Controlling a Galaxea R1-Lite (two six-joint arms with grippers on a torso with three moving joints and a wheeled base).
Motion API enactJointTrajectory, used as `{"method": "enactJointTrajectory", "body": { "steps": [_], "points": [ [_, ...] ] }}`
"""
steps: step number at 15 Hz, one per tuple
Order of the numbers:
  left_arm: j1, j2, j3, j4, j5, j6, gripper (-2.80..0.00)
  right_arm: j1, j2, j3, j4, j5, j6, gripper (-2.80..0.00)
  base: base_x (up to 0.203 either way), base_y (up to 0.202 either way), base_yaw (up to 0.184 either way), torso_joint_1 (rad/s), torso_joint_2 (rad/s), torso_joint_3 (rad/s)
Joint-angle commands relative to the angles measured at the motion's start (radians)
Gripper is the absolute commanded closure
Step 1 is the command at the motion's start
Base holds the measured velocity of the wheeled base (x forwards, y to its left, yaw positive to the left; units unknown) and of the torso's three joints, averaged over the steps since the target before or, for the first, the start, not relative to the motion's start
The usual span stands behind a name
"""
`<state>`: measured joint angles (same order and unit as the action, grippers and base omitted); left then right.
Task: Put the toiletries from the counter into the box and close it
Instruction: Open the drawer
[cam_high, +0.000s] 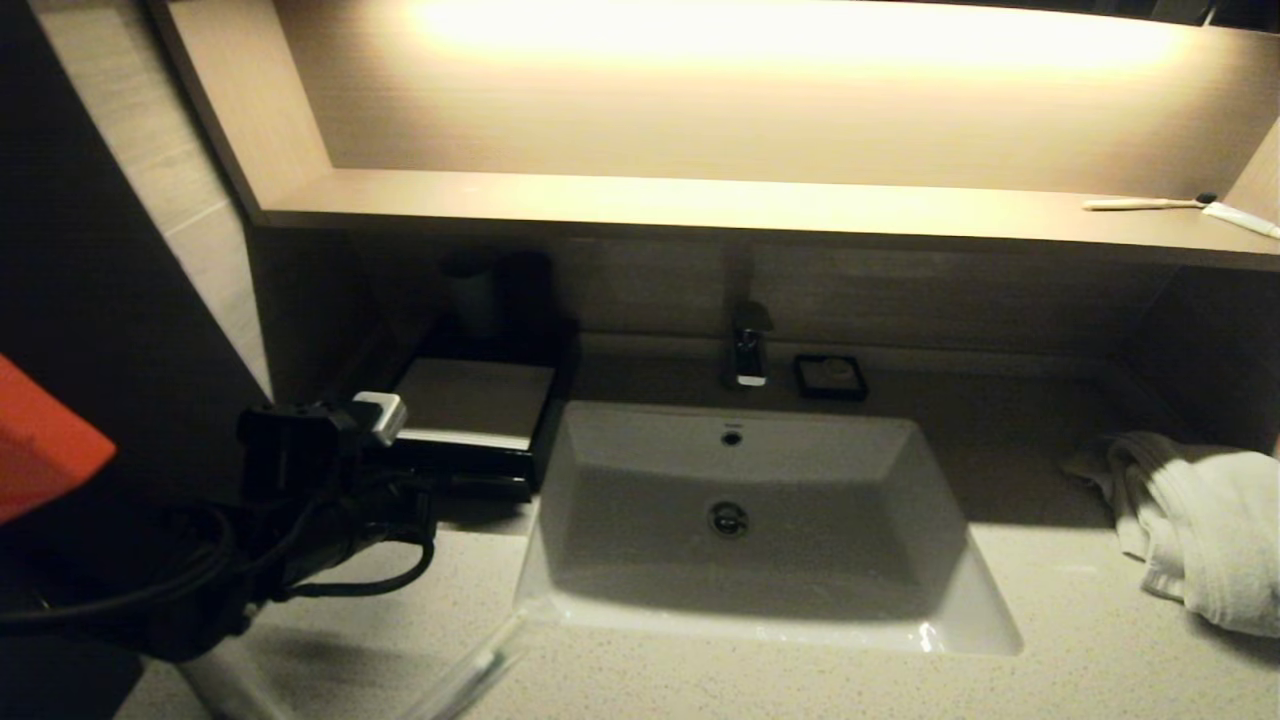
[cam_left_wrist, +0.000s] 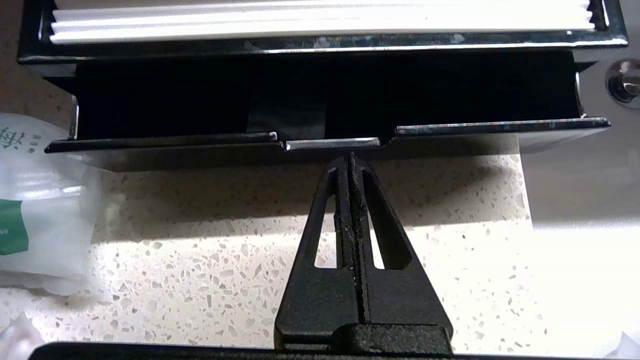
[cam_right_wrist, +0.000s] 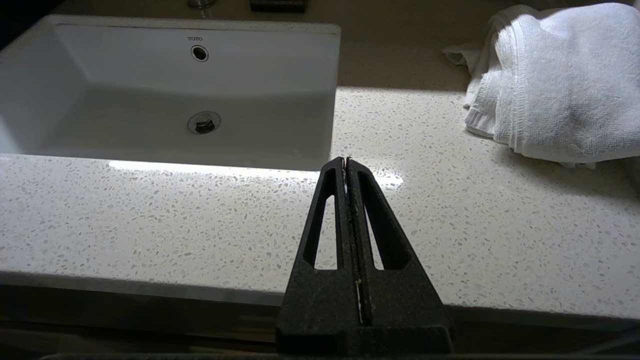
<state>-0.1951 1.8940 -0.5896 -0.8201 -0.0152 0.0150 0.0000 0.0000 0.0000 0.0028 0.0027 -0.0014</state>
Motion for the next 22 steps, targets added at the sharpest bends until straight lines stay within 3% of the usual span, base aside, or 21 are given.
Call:
{"method": "enactJointTrajectory", "body": {
  "steps": [1, 22],
  "points": [
    [0.0, 0.008, -0.007, -0.005, 0.0, 0.0, 0.0, -0.002, 0.0, 0.0, 0.0, 0.0, 0.0, 0.0, 0.0, 0.0, 0.0, 0.0, 0.0, 0.0],
    [0.002, 0.058, -0.07, -0.007, 0.0, -0.012, 0.0, 0.0, 0.0, 0.0, 0.0, 0.0, 0.0, 0.0, 0.0, 0.0, 0.0, 0.0, 0.0, 0.0]
  ]
}}
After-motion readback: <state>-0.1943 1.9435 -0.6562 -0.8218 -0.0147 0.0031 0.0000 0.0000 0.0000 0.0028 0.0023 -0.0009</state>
